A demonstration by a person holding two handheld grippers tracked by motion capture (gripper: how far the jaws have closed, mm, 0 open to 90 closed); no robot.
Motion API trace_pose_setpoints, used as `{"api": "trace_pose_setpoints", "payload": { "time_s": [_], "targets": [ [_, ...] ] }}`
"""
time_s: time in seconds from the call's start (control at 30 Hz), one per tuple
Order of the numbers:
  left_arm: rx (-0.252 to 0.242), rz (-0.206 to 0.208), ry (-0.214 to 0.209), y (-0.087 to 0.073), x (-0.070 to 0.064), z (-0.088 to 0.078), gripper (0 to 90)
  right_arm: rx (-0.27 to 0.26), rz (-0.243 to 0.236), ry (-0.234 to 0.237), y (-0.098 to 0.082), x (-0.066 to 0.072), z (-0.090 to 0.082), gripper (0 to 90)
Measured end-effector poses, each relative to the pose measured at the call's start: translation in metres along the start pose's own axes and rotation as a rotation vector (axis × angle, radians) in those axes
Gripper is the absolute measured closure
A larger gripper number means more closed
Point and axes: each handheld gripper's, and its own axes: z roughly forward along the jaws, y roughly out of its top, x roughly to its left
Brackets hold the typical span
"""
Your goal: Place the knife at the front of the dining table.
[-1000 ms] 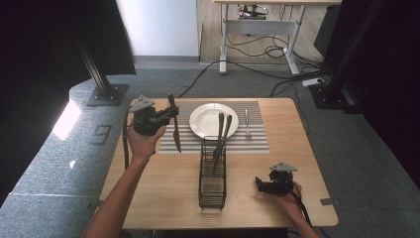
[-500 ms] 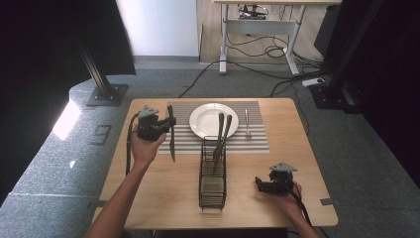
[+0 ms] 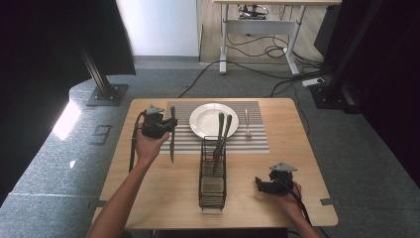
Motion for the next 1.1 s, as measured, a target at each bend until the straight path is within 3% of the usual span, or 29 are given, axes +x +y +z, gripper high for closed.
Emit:
{"api": "trace_pose_setpoints", "payload": {
  "time_s": [0.37,0.67,0.8,1.03,1.1],
  "targets": [
    [0.03,-0.029,0.054,-0.001,0.014,0.023,83.9,0.001,0.0,0.002,0.0,0.0,0.0,12.8],
    [0.034,-0.065,0.05,0.0,0.023,0.038,84.0,0.001,0.0,0.002,0.0,0.0,0.0,12.8],
    [0.076,-0.064,0.075,0.002,0.029,0.058,84.0,0.001,0.0,0.001,0.001,0.0,0.0,12.9],
    [0.121,-0.131,0.084,0.008,0.049,0.088,84.0,0.002,0.003,0.0,0.001,0.0,0.001,12.9],
    [0.13,-0.129,0.088,0.008,0.051,0.092,84.1,0.003,0.003,0.0,0.001,0.0,0.001,12.9]
  ]
}}
